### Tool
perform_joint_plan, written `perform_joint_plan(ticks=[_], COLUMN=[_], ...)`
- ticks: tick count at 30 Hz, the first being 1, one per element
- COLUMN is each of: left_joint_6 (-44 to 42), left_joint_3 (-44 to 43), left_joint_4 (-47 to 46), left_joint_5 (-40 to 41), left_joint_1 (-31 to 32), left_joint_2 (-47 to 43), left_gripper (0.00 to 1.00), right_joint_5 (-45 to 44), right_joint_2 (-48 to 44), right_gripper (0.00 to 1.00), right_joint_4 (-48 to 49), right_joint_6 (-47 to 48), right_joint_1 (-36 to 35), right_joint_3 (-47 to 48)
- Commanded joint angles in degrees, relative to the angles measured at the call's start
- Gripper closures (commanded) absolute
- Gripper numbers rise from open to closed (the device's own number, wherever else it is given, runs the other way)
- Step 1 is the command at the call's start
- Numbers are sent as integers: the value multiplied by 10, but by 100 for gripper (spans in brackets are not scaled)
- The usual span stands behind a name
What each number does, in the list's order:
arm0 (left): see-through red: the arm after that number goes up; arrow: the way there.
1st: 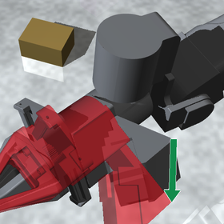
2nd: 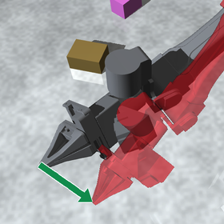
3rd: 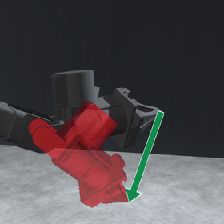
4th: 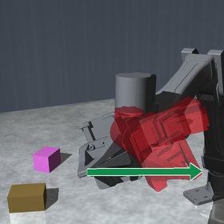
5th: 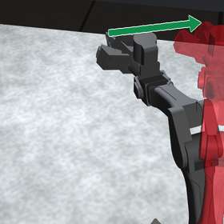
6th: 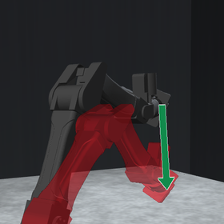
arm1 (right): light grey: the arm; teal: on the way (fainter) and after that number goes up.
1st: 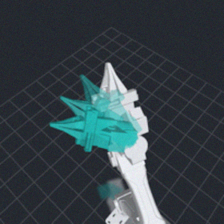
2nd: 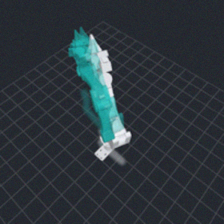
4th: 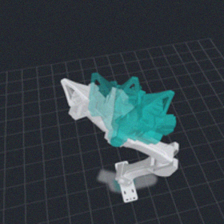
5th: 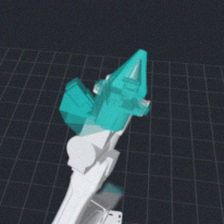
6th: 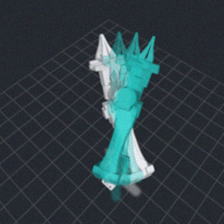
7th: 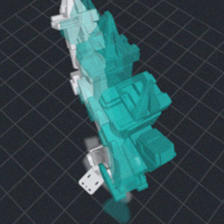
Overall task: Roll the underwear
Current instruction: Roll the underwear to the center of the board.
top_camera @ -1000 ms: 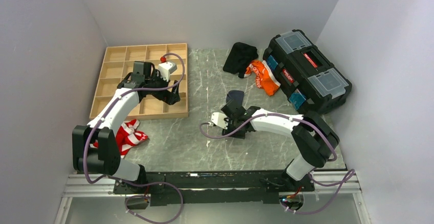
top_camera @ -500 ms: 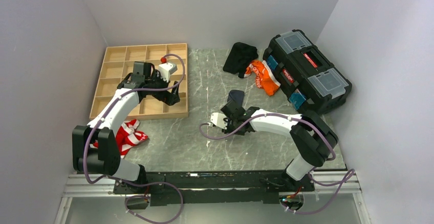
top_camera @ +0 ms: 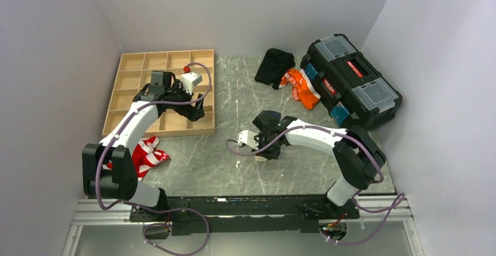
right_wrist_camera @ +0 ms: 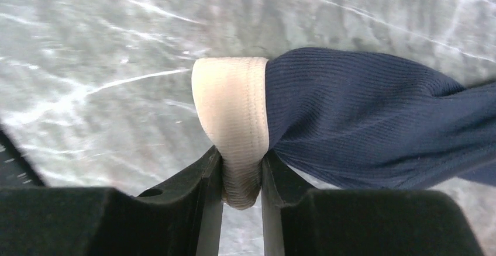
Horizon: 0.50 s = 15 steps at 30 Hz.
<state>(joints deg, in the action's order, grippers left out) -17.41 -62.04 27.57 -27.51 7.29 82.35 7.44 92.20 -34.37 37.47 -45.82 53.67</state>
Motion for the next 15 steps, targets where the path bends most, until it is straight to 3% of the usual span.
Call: perform_joint_plan(ticks=[1, 10, 15], left_joint_6=[-36, -94, -143], left_joint_3=[13, 98, 161], left_joint_4=[-1, -31, -58], left_joint_5=[-43, -108, -98], left_joint_1=[-3, 0, 50], left_joint_2=[-30, -104, -163], left_gripper=[1, 1, 1], right_joint_5=[148, 323, 371], right_joint_2=[17, 87, 133], right_gripper=[94, 94, 94], right_joint_4=[-99, -191, -230], right_joint_6=[-4, 25, 45], right_joint_1=[30, 133, 167], right_joint_3=[53, 131, 166])
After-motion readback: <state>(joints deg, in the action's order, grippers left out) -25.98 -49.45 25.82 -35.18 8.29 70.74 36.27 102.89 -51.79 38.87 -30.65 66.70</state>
